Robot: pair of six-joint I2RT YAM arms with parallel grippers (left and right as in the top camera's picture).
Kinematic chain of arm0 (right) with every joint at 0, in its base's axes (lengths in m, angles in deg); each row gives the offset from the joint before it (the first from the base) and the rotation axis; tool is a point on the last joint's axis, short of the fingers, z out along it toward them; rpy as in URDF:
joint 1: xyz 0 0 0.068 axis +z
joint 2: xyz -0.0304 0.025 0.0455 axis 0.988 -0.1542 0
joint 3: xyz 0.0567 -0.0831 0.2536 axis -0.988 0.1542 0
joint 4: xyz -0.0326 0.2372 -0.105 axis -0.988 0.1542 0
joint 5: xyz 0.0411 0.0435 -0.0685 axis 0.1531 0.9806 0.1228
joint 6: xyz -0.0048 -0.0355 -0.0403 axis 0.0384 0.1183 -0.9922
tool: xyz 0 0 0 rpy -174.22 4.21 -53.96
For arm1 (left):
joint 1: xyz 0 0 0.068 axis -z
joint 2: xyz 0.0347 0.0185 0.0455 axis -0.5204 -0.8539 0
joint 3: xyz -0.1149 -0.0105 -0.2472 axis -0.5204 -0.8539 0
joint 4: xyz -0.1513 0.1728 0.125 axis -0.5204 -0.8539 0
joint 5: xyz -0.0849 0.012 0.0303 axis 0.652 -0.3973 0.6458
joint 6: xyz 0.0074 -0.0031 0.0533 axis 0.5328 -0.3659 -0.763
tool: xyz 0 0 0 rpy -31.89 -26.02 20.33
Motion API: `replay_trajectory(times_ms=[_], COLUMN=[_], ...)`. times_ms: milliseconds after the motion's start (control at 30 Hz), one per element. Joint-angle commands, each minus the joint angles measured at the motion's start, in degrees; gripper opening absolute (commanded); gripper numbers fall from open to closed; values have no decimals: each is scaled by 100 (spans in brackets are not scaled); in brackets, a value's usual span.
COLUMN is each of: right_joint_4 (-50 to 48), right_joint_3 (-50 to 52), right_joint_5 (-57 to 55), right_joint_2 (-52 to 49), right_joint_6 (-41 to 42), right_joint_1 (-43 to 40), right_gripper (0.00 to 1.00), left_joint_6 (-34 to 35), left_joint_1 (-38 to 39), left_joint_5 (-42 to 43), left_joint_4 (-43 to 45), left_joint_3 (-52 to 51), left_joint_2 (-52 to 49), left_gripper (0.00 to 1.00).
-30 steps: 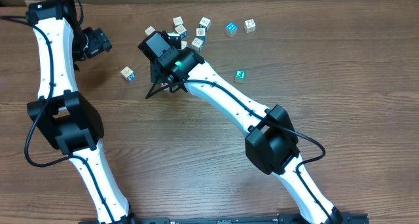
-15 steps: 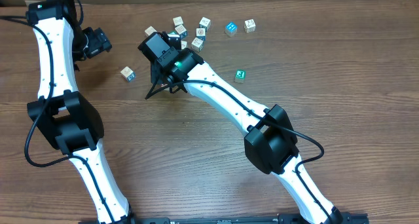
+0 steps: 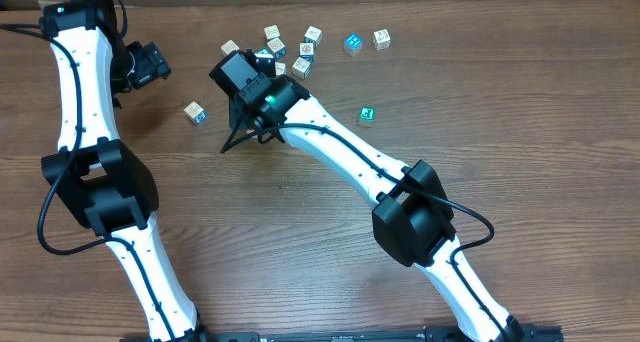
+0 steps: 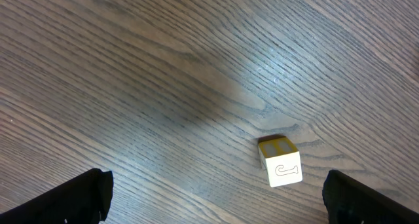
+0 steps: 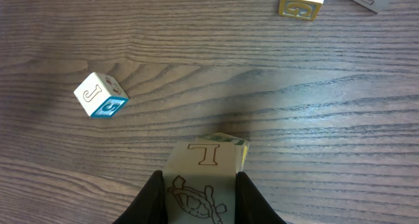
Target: Form a tower
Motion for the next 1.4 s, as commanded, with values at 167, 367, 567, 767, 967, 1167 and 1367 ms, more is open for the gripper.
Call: replay_trajectory(times_ms=[167,367,567,767,967,1167,1367], right_joint_4=[-20,-22,-22,-22,-17,-22,50], right_joint_3=[-7,-7,-7,-4,-4,-2,-2], right_joint_5=[-83,-85,-83,-83,-83,-85,-85], right_joint_2=[-48,-57,-96,-111,-114,-118,-120], right_joint_6=[42,42,39,39,39,39,39], right_joint_1=[37,35,37,35,37,37,31], right_gripper=[6,6,6,9,10,10,10], left_joint_6=[122,122,122,122,122,122,122], left_joint_1=[22,22,22,22,22,22,22], left_joint_5=[-13,-13,-13,-13,-13,-13,-13], left_joint_4=[7,7,7,7,7,7,7], left_joint_3=[103,103,103,103,103,103,103], left_joint_2=[109,109,109,109,109,109,109], left_gripper=[100,99,99,100,100,99,100])
